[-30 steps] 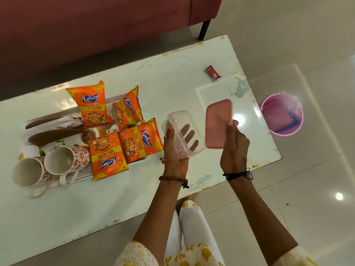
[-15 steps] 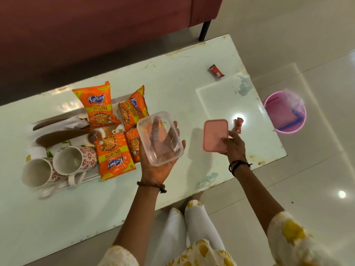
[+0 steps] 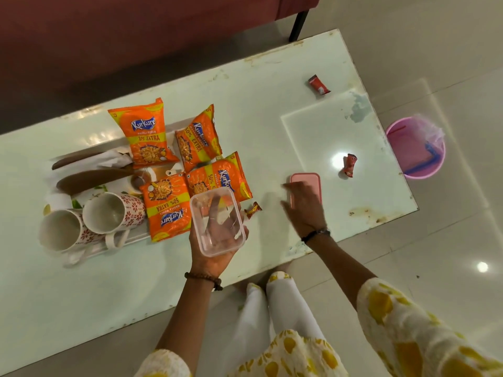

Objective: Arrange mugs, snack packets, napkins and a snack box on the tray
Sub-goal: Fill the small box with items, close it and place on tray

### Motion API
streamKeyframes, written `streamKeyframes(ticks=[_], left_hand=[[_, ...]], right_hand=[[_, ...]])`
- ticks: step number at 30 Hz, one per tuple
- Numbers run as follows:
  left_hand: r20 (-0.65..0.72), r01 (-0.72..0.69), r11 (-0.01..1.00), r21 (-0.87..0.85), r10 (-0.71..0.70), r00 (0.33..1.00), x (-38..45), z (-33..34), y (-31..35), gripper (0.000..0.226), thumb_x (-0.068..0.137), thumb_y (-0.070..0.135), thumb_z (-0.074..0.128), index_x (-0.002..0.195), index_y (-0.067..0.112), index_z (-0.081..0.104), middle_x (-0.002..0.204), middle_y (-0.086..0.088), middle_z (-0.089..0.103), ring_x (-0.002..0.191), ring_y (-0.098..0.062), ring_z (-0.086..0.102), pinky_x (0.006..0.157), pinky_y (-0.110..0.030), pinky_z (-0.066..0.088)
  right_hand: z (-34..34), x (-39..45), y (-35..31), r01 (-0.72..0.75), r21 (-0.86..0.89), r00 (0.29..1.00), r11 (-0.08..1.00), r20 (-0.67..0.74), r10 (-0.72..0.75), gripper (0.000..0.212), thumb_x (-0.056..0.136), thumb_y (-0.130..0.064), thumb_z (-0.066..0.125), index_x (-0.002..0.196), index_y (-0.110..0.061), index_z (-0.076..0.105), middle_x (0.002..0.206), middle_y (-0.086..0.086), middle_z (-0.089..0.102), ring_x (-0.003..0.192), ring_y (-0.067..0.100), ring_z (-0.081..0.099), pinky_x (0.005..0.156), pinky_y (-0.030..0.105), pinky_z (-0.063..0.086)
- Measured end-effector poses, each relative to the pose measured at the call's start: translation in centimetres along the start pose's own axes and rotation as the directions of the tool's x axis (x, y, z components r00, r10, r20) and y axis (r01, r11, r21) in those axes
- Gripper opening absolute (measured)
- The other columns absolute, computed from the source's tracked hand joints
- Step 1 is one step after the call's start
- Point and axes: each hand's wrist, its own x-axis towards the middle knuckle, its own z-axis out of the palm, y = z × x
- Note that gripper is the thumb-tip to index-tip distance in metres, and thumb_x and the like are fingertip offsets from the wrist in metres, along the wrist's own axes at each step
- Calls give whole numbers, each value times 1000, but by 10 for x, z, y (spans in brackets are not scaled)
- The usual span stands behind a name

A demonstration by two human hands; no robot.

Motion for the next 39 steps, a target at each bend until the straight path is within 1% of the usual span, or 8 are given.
streamKeyframes(ticks=[5, 9, 14, 20, 25, 29, 34, 39], left_hand=[[-63, 8, 998, 62, -4, 998, -3, -6, -3, 60, 37, 47, 89, 92, 29, 75, 84, -8, 74, 73, -20, 71, 63, -36, 58], [-278, 67, 997, 30, -56, 959, -1, -12, -6, 31, 78, 50, 64, 79, 21, 75, 66, 0, 74, 59, -15, 71, 54, -32, 59], [-71, 114, 993, 41, -111, 991, -1, -6, -11, 78, 20, 48, 91, 93, 29, 71, 83, -3, 75, 72, -15, 71, 61, -29, 56], [-300, 162, 984, 67, -135, 944, 13, 9, -36, 35, 88, 51, 46, 90, 25, 70, 89, -9, 70, 63, -19, 72, 55, -35, 59], [-298, 251, 962, 106, -210, 931, 29, 28, -44, 48, 94, 54, 26, 117, 24, 56, 110, -9, 63, 99, -25, 62, 77, -41, 55], [-239, 351, 936, 37, -333, 912, 50, 40, -60, 48, 95, 52, 21, 119, 21, 50, 102, -10, 56, 77, -17, 70, 67, -32, 59], [-127, 410, 912, 0, -407, 904, 69, 60, -72, 56, 86, 60, 37, 130, 26, 49, 104, -8, 67, 86, -22, 68, 70, -36, 59], [-93, 408, 910, 68, -401, 911, 83, 73, -80, 73, 68, 51, 59, 133, 23, 44, 104, -10, 65, 83, -23, 69, 71, -36, 57]], right_hand=[[42, 4, -32, 346, -110, 894, 932, 339, -292, 42, 91, -23, 51, 133, -18, 47, 140, 7, 44, 124, 26, 44, 99, 36, 37], [43, 6, -38, 298, -114, 916, 948, 313, -250, 29, 94, -26, 47, 117, -12, 59, 119, 11, 53, 106, 29, 55, 83, 36, 46], [-9, -7, -56, 201, 225, 973, 954, -158, -168, 21, 86, -21, 61, 100, -7, 69, 97, 12, 66, 86, 28, 62, 70, 33, 51], [-32, -34, -70, 439, -125, 860, 889, -228, -457, 19, 79, -30, 62, 82, -17, 74, 79, 5, 70, 74, 27, 65, 68, 36, 51], [-36, -22, -49, 374, -286, 902, 882, -106, -418, 18, 65, -24, 82, 77, -19, 70, 66, -5, 71, 64, 20, 64, 63, 27, 51], [-61, -11, -24, 459, -232, 851, 858, -162, -499, 10, 72, -26, 75, 73, -18, 69, 65, -4, 69, 62, 20, 61, 65, 29, 40], [-93, 32, 39, 72, 17, 951, 997, -304, -64, 9, 83, -12, 64, 86, -5, 66, 86, 14, 66, 80, 32, 59, 66, 36, 42], [-71, 64, 98, -400, 51, 910, 915, -99, 403, 27, 90, -19, 53, 115, -10, 55, 115, 19, 50, 105, 36, 50, 68, 36, 43]])
